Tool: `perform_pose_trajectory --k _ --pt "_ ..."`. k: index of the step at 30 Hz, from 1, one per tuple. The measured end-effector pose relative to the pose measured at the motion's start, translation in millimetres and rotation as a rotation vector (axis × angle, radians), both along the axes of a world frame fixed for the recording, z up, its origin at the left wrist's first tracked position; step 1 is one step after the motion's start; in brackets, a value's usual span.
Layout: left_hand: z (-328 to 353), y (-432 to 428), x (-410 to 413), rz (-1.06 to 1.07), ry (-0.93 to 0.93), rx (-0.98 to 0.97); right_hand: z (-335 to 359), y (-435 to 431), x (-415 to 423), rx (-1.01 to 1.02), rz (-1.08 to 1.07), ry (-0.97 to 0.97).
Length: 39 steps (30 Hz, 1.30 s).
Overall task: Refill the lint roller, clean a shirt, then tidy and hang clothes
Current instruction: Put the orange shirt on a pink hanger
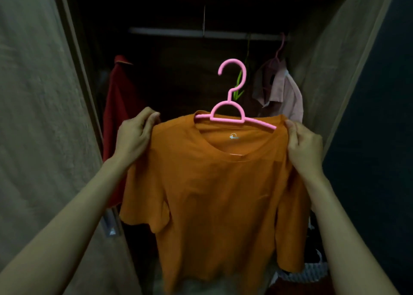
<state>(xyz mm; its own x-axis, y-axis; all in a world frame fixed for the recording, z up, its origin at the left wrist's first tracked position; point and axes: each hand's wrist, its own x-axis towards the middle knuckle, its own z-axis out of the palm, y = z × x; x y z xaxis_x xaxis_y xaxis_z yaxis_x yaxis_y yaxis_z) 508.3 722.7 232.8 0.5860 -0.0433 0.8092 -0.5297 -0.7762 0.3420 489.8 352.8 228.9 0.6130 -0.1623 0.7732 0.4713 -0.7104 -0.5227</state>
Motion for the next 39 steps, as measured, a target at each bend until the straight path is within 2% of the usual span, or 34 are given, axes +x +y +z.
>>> perform_pose_trajectory --k 4,6,9,12,14,18,21,23,25,28,35,39 --pt "-18 -7 -2 -0.098 0.116 -0.222 1 -4 -5 -0.011 -0.041 0.028" --pt "-21 -10 0 -0.100 0.123 -0.314 6 -3 -8 -0.047 -0.014 0.107" --pt "-17 -8 4 -0.122 0.118 -0.349 19 8 -14 -0.142 0.095 0.229" --pt "-9 -12 7 -0.149 0.106 -0.294 24 24 -14 -0.203 0.229 0.285" --pt "-5 -12 9 -0.113 0.049 -0.270 24 28 -13 -0.100 0.275 0.386" --pt "-3 3 19 0.019 -0.033 -0.341 32 22 -20 0.205 0.371 0.577" --pt "-1 11 17 0.194 -0.019 -0.239 42 15 -21 0.386 0.406 0.638" --pt "3 16 8 0.304 -0.078 -0.109 47 12 -19 0.462 0.348 0.630" --pt "8 25 -4 0.375 -0.237 -0.006 51 14 -16 0.543 0.268 0.625" --pt "3 42 -15 0.484 -0.414 0.026 52 28 -10 0.627 0.241 0.640" --pt "-16 69 -12 0.640 -0.316 -0.078 43 122 23 0.725 0.427 0.536" --pt "-16 77 5 0.721 -0.345 -0.059 74 185 64 0.741 0.457 0.481"
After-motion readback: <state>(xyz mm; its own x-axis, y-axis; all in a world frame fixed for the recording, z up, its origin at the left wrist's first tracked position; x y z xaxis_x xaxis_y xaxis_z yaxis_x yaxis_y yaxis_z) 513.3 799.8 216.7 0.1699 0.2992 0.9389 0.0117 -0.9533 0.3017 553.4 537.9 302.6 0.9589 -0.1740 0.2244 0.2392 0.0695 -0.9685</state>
